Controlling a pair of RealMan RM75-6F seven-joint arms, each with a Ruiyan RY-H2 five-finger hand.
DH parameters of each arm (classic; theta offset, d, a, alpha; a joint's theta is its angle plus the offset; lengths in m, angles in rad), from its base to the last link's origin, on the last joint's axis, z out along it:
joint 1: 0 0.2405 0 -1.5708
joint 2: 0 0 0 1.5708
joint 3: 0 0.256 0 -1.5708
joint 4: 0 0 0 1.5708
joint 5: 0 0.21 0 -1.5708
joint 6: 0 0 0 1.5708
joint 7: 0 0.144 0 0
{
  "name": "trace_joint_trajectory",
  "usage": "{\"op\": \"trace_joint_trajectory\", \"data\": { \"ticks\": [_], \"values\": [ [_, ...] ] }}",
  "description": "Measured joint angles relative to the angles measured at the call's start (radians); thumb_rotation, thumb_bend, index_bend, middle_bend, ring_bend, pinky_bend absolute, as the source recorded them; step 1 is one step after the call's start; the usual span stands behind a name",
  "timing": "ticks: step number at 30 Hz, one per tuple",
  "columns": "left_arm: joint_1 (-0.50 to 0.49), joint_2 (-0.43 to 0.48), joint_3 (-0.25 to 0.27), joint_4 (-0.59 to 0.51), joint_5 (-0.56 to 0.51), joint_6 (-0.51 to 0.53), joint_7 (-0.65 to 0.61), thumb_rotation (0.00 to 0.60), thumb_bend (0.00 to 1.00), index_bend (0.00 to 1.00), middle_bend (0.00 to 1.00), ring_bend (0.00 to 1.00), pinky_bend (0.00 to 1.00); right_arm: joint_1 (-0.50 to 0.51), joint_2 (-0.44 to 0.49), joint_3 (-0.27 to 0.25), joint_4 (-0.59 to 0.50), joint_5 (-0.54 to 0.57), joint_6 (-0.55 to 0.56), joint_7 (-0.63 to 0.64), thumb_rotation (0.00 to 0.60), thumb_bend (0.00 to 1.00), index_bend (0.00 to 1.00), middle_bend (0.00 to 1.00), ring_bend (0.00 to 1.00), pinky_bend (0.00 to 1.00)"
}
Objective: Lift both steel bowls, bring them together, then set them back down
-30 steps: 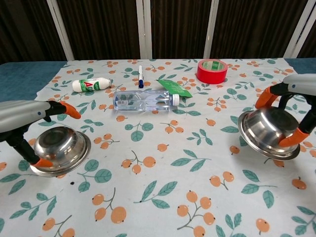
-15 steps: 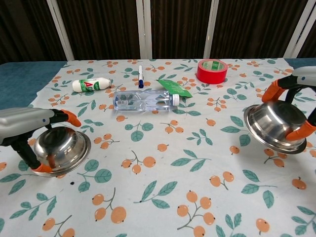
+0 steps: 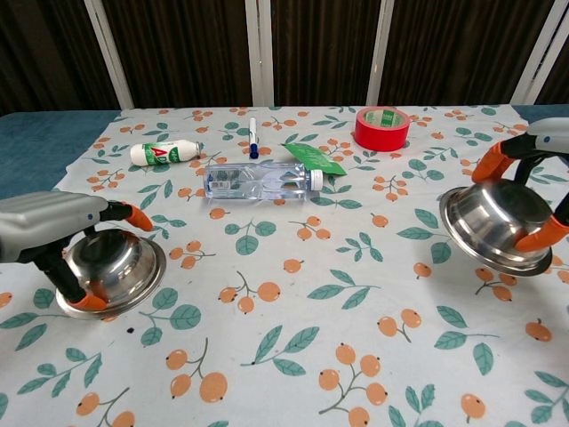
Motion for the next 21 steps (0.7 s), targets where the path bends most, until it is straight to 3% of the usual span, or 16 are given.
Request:
{"op": "trace_joint_trajectory", "data": {
  "ticks": [3,8,14,21],
  "values": [
    [-0.002,0.000,0.002,-0.003,-0.017,-0.002,0.011,0.600,0.12,0.22,0.13,0.12,0.28,0.001,0.004,0.000,-0.002,0.004,0.001,-0.003,0.600,0.22,0.53,0.38,0.51,0.16],
    [-0.009,0.004,0.005,-0.013,-0.055,-0.003,0.038,0.600,0.09,0.20,0.06,0.02,0.18,0.002,0.005,-0.001,-0.004,0.010,0.000,-0.005,0.600,0.22,0.53,0.38,0.52,0.16],
    [-0.025,0.025,0.010,-0.047,-0.131,-0.025,0.066,0.600,0.04,0.19,0.04,0.00,0.17,0.004,0.002,-0.002,0.001,0.019,0.001,-0.009,0.600,0.22,0.53,0.38,0.52,0.16],
    [-0.041,0.011,0.016,-0.039,-0.151,0.000,0.092,0.600,0.10,0.23,0.15,0.15,0.32,0.002,0.004,-0.003,0.003,0.016,0.006,-0.008,0.600,0.22,0.53,0.38,0.52,0.17]
  ]
}}
